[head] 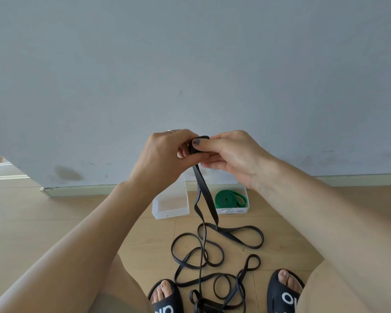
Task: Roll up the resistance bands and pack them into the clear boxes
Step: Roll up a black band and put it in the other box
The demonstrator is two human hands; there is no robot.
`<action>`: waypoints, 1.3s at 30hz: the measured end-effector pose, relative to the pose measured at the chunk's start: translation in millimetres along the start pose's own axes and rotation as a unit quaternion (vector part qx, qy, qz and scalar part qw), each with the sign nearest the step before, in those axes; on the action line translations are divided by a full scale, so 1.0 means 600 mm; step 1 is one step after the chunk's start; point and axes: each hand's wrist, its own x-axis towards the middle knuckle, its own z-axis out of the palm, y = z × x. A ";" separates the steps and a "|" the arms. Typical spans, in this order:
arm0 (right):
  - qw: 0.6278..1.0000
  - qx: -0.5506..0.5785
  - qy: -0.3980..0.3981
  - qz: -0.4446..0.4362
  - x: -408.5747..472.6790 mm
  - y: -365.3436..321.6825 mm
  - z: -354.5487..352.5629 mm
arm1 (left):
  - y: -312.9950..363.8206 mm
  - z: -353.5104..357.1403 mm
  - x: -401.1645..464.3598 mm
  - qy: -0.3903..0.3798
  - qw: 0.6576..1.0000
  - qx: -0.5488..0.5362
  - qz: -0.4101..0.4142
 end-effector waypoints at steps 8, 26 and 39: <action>0.998 -0.016 -0.059 -0.021 0.001 0.005 -0.006 | -0.001 -0.008 0.000 -0.021 0.999 0.032 0.031; 0.962 0.088 -0.250 0.072 0.006 0.017 0.028 | 0.021 -0.041 -0.005 -0.051 0.953 -0.248 -0.168; 0.969 -0.098 -0.225 0.023 0.000 -0.002 -0.020 | -0.010 -0.050 -0.015 -0.123 0.965 -0.177 -0.152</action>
